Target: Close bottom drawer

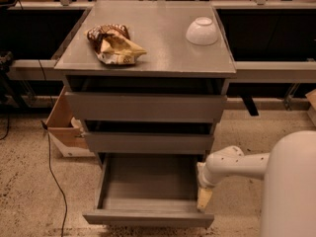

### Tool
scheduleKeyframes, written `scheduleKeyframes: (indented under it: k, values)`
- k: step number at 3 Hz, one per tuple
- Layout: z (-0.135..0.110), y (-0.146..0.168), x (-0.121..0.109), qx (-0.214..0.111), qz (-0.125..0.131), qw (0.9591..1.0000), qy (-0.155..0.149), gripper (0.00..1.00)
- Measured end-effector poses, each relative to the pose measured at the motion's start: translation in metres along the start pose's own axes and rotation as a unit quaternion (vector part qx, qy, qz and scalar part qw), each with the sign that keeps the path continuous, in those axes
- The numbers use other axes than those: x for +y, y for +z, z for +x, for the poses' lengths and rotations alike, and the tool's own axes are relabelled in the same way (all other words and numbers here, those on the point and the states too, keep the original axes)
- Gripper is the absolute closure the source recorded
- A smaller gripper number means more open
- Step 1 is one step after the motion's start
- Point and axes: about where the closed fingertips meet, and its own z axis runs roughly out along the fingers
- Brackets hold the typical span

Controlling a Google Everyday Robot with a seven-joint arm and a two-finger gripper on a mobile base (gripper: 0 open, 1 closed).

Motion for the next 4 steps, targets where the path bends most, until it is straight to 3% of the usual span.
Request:
scheduleKeyframes:
  k: [2,4]
  values:
    - [-0.002,0.119,0.027,-0.023,-0.051,0.9984,0.003,0.0]
    - [-0.005,0.172,0.054,-0.03,-0.083,0.9961,0.003,0.0]
